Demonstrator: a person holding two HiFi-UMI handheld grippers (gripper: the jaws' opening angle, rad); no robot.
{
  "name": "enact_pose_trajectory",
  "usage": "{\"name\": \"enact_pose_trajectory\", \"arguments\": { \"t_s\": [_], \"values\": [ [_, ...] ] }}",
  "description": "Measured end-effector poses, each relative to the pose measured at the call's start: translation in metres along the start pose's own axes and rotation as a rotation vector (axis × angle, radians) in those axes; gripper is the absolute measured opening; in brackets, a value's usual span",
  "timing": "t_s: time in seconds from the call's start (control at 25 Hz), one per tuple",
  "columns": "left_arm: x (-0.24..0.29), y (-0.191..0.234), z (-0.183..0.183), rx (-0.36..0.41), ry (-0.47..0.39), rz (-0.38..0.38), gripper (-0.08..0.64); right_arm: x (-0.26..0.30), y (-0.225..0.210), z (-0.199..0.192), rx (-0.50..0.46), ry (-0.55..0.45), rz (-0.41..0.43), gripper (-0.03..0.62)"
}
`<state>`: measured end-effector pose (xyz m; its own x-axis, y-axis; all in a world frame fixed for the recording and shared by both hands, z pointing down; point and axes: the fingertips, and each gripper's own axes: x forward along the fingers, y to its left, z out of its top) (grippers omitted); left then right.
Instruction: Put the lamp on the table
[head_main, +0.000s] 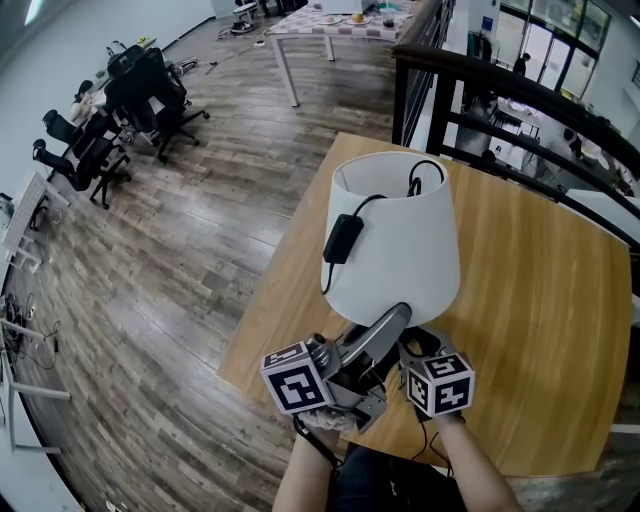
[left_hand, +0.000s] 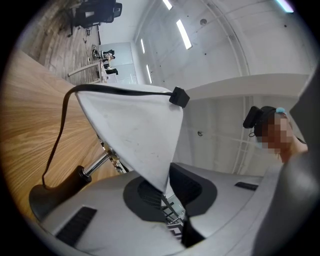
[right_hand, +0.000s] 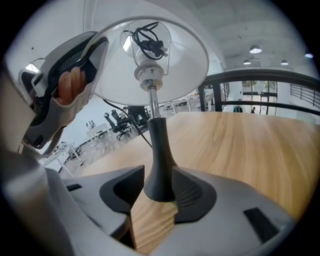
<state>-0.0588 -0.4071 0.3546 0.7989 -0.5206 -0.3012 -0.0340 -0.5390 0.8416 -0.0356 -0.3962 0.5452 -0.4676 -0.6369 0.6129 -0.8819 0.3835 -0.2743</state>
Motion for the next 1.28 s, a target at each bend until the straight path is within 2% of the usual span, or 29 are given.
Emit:
{"name": "enact_pose_trajectory", "arguments": {
  "t_s": [0.44,0.6,0.92,1.04,1.28],
  "values": [
    [-0.011,-0.003,-0.031,0.007,-0.005,0.012,0.068,-0.023,0.01,-0.044,-0.002,0.064,0.02,0.195],
    [-0.013,-0.008,-0.037,-0.003,-0.01,0.01,0.071,-0.033,0.015,-0.051,-0.005,0.095,0.028,0.193],
    [-0.017,-0.009,-0.045,-0.005,-0.02,0.027,0.072,-0.047,0.02,-0.059,0.016,0.086,0.073,0.18],
    [-0.018,-0.012,-0.05,-0.008,-0.015,0.032,0.075,-0.053,0.017,-0.063,0.006,0.106,0.063,0.152],
    [-0.02,-0.016,-0.064,-0.01,-0.011,0.042,0.08,-0.062,0.016,-0.07,0.01,0.122,0.071,0.152]
  ]
}}
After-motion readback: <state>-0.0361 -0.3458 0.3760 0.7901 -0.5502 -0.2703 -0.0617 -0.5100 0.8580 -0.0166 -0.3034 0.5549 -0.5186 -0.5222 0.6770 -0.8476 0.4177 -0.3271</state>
